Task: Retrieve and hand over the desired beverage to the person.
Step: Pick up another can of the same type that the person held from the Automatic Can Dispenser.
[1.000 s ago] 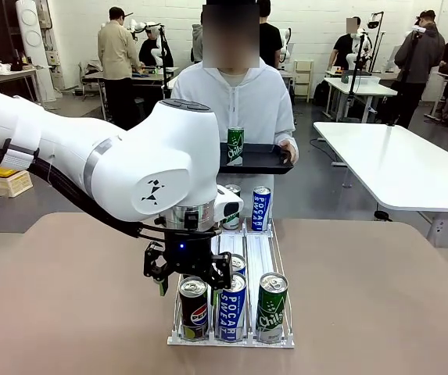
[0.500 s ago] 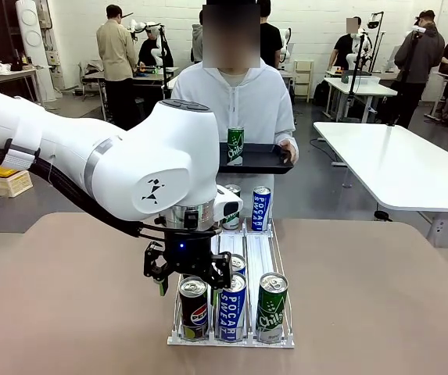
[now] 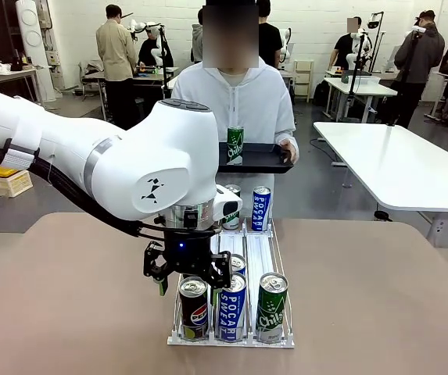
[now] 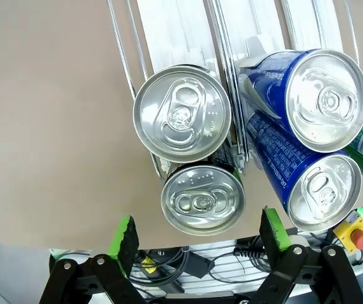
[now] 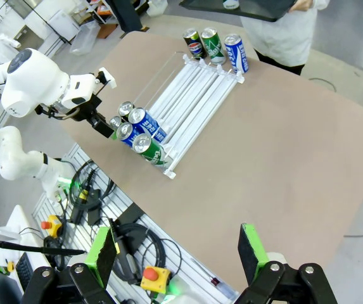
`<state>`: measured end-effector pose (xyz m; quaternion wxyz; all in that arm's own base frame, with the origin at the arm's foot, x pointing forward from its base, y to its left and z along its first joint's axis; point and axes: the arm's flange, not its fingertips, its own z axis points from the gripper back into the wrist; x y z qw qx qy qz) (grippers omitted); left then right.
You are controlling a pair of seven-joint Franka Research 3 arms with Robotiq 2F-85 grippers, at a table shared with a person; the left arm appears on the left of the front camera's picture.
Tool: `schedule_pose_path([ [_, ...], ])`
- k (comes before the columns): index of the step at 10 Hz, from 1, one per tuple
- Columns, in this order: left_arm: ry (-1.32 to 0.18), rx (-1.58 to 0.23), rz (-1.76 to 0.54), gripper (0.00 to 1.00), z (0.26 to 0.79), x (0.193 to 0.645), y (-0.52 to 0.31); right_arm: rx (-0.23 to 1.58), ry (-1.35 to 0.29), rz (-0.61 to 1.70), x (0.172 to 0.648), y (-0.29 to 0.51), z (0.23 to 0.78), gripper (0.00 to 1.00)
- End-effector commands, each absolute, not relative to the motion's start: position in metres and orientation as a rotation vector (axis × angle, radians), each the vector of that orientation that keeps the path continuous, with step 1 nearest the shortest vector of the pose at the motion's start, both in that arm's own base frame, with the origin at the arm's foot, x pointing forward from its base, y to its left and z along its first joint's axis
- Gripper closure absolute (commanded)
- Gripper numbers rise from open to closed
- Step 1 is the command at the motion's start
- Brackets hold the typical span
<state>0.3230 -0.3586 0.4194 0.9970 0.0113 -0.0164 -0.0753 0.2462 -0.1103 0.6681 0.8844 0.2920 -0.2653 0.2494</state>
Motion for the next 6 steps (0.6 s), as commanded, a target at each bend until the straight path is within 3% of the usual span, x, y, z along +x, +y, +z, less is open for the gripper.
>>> schedule_pose_path([
  [1,-0.048,0.032,-0.146,0.0,0.4185,0.3233,-0.3576,0.628,-0.56,0.538,0.2476,-0.1104,0.6685,0.0],
  [6,-0.047,0.036,-0.108,0.0,0.4141,0.3331,-0.358,0.628,-0.56,0.538,0.2476,-0.1104,0.6685,0.0],
])
